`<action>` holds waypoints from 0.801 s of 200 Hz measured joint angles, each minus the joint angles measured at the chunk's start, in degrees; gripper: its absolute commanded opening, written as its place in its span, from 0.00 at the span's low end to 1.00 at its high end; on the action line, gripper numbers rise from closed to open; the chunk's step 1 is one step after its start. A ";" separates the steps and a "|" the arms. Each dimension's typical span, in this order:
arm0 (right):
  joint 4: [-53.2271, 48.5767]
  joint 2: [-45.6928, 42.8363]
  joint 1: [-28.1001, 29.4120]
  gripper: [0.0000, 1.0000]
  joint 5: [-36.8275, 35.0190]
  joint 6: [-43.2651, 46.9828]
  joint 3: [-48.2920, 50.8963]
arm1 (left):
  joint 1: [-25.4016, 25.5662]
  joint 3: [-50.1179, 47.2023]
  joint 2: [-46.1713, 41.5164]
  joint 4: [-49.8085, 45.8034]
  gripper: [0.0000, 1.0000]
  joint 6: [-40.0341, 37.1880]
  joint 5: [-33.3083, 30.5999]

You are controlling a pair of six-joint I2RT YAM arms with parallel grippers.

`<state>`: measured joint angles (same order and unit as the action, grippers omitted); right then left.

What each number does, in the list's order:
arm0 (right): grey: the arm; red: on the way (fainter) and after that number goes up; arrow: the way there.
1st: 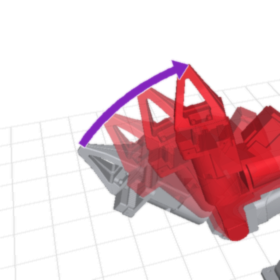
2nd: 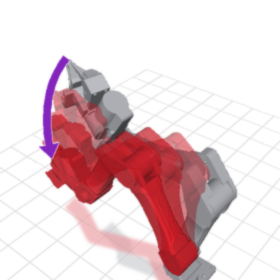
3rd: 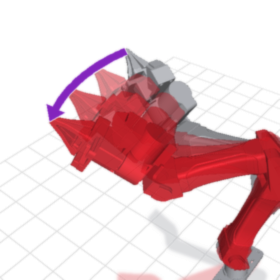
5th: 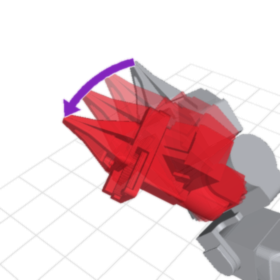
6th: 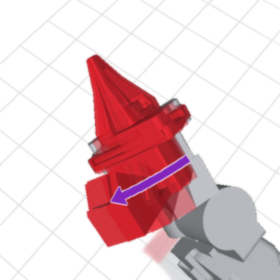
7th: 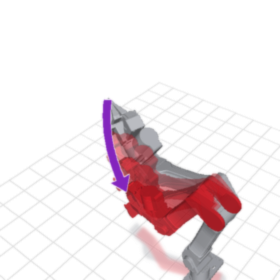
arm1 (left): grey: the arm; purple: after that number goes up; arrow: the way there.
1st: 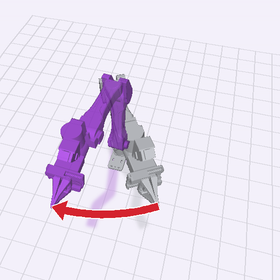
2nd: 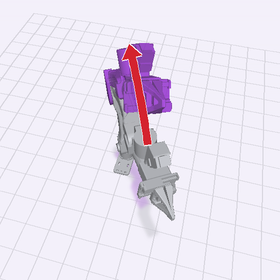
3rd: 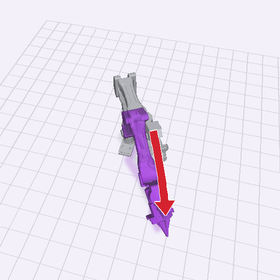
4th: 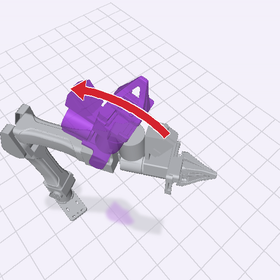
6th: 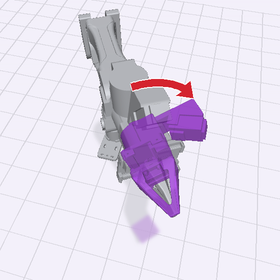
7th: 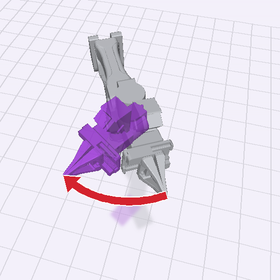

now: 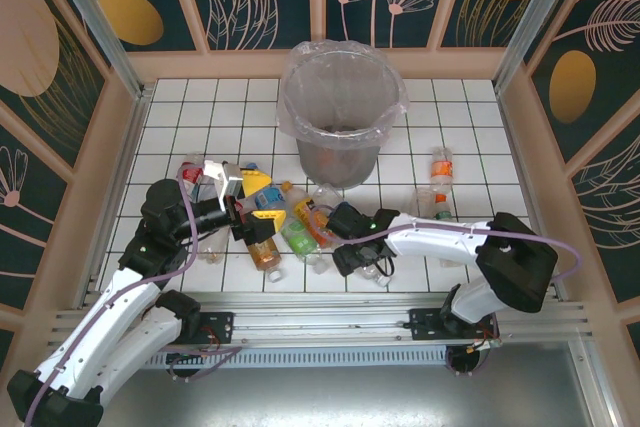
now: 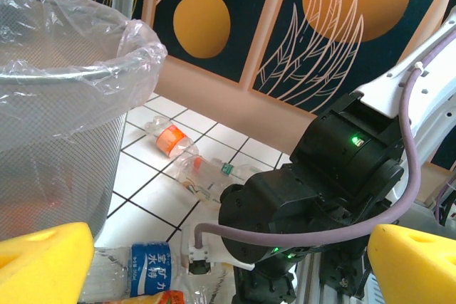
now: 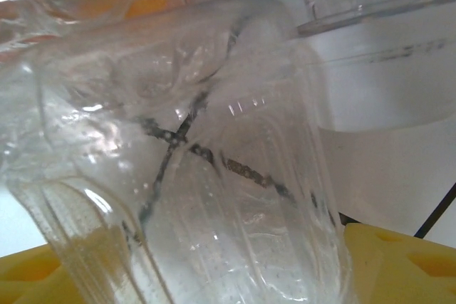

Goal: Put the plastic bottles in the bin

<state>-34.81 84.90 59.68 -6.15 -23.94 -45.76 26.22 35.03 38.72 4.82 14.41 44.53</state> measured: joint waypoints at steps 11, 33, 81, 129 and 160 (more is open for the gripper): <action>0.00 0.33 0.11 0.79 -0.28 0.00 -0.02 | 0.00 0.00 -0.02 0.00 0.98 0.00 0.00; -0.04 0.74 0.33 0.75 -0.90 0.02 -0.04 | 0.00 0.00 -0.20 -0.04 0.99 0.00 -0.02; -0.15 0.87 0.44 0.70 -1.68 0.02 -0.33 | 0.00 0.00 -0.48 -0.37 0.99 0.00 -0.17; -0.13 0.87 0.96 0.66 -3.17 -0.37 -0.72 | 0.00 0.00 -0.85 -0.44 0.99 -0.02 -0.46; -0.15 -1.55 0.96 0.65 -4.17 -1.09 -0.70 | 0.00 0.00 -0.87 -0.55 0.98 -0.02 -0.90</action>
<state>-34.96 83.35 60.64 -10.33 -25.04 -46.46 26.22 35.03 37.85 4.27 14.39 43.64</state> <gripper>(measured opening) 0.659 0.985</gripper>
